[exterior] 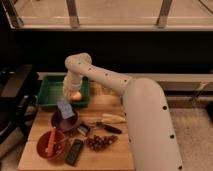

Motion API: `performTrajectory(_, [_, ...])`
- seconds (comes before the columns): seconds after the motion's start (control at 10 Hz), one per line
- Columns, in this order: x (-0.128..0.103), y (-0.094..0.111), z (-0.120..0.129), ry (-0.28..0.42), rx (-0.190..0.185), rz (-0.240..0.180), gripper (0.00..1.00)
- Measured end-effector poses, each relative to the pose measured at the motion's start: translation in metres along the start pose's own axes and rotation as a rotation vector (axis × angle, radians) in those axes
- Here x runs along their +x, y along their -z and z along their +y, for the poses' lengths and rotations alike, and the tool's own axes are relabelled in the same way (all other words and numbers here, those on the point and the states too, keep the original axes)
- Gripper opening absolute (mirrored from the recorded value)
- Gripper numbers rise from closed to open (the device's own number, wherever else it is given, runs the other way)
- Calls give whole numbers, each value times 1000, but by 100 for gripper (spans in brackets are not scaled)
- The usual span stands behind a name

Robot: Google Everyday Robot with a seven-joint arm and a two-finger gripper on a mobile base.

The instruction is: Wipe purple bowl with sponge

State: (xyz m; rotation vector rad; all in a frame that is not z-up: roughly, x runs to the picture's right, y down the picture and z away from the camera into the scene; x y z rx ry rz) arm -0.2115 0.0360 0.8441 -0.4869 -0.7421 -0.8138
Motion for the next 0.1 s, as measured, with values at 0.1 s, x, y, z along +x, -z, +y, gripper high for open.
performTrajectory(0.1, [-7, -2, -2, 11, 9, -28, 0])
